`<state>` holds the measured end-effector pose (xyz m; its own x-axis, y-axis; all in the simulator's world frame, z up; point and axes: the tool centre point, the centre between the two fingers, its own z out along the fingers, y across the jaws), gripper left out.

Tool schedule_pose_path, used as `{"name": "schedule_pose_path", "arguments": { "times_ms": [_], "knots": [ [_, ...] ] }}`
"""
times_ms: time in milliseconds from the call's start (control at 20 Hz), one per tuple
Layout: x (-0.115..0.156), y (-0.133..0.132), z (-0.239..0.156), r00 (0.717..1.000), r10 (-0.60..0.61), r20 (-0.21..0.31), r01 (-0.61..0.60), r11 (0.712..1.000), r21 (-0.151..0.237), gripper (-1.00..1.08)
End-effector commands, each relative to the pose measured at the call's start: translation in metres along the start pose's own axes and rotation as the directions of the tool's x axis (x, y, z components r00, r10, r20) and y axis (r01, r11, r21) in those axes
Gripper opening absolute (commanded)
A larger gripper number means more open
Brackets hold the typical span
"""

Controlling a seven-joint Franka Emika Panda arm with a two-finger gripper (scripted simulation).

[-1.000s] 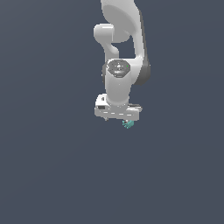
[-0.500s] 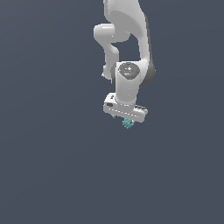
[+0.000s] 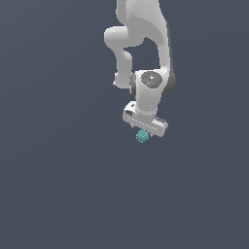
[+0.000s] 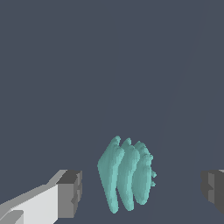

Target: Pick up the object and move it to a goal position.

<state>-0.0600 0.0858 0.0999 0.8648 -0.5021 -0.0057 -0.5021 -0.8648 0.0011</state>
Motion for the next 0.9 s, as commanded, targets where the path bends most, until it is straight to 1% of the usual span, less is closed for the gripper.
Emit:
{"name": "schedule_pose_path", "arguments": {
  "times_ms": [0,400,850],
  "knots": [
    [-0.007,-0.002,0.003,0.999,0.038,-0.002,-0.038,0.999,0.001,1.00],
    [-0.019,-0.005,0.010,0.995,0.103,-0.005,-0.103,0.995,0.002,1.00],
    [-0.021,-0.006,0.016,0.994,0.108,-0.005,-0.108,0.994,0.002,1.00]
  ]
}}
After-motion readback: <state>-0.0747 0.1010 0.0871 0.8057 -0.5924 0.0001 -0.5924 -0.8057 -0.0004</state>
